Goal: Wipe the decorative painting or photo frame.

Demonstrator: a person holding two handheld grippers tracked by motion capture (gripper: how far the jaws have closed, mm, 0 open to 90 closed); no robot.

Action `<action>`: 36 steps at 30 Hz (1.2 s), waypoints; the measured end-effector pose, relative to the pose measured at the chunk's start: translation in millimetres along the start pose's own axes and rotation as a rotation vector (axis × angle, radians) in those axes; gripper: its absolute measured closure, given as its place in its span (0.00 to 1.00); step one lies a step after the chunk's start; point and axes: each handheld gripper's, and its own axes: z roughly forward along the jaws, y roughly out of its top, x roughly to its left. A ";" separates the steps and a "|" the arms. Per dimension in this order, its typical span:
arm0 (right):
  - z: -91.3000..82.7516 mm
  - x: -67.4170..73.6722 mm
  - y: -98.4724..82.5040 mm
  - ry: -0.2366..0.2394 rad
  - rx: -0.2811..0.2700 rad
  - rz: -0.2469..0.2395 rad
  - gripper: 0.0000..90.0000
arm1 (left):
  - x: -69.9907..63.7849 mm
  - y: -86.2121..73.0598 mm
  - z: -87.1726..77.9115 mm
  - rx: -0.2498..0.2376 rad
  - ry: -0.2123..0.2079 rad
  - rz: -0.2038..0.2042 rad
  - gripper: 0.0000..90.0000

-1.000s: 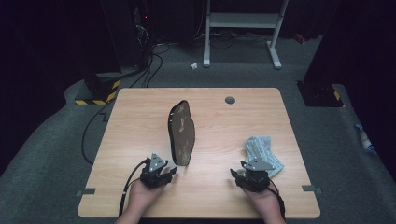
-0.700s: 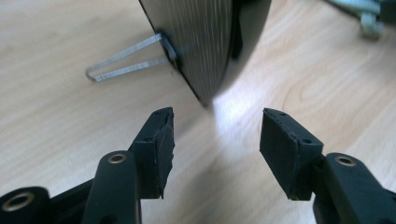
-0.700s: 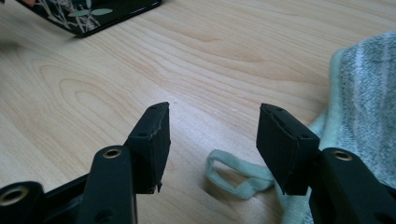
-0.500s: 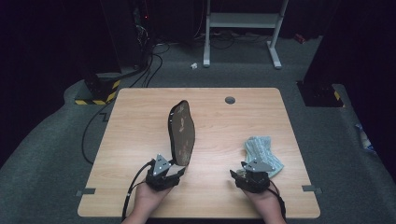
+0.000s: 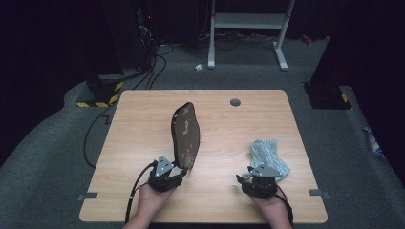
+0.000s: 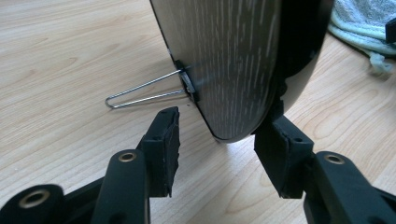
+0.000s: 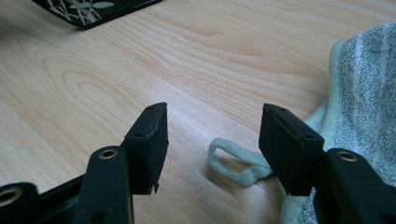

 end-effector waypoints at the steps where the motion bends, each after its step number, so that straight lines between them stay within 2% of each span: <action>1: 0.0 0.0 0.1 0.000 -0.001 -0.003 0.47 | 0.4 -0.3 -0.2 -0.001 0.001 -0.006 0.56; 20: 1.5 1.7 0.4 0.007 0.004 -0.007 0.47 | 30.9 -7.2 0.1 0.020 0.075 -0.060 0.62; 26: 1.9 2.5 0.0 0.010 0.007 -0.006 0.48 | 39.3 -7.9 4.6 0.014 0.097 -0.087 0.65; 29: 2.3 2.7 -0.4 0.010 0.005 -0.007 0.48 | 44.5 -8.4 7.7 0.013 0.094 -0.115 0.65; 36: 1.9 4.1 -0.5 0.016 0.004 -0.001 0.48 | 51.4 -7.7 13.2 0.010 0.127 -0.122 0.66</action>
